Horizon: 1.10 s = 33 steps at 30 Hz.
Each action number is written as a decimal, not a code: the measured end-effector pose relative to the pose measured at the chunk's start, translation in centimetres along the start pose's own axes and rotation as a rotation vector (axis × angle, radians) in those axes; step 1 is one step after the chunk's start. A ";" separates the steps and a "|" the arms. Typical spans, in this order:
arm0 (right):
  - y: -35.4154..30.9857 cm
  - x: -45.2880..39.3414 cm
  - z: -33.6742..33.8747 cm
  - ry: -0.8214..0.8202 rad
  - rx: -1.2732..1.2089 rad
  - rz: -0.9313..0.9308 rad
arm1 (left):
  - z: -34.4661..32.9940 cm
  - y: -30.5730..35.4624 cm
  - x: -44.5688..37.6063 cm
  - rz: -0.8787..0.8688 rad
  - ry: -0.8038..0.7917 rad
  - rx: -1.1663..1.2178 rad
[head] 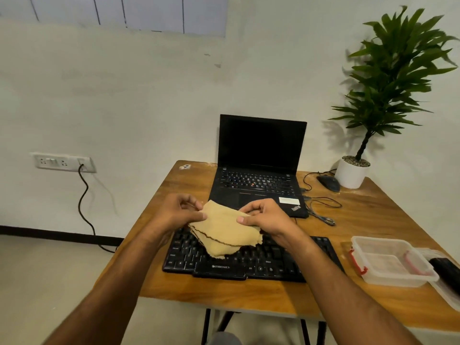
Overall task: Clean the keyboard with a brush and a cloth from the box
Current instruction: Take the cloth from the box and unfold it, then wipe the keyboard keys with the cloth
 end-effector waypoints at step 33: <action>2.7 -1.0 -15.4 -0.223 0.989 0.740 | 0.2 -11.9 0.1 -0.261 -0.322 -0.568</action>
Point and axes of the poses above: each hand's wrist, its own x-axis away from the middle knuckle, its own z-axis out of the back of the hand, y = z × x, the point moved 6 cm from there along -x, towards the middle knuckle, and after that the axes turned 10 degrees about -x, right-handed, at the moved point
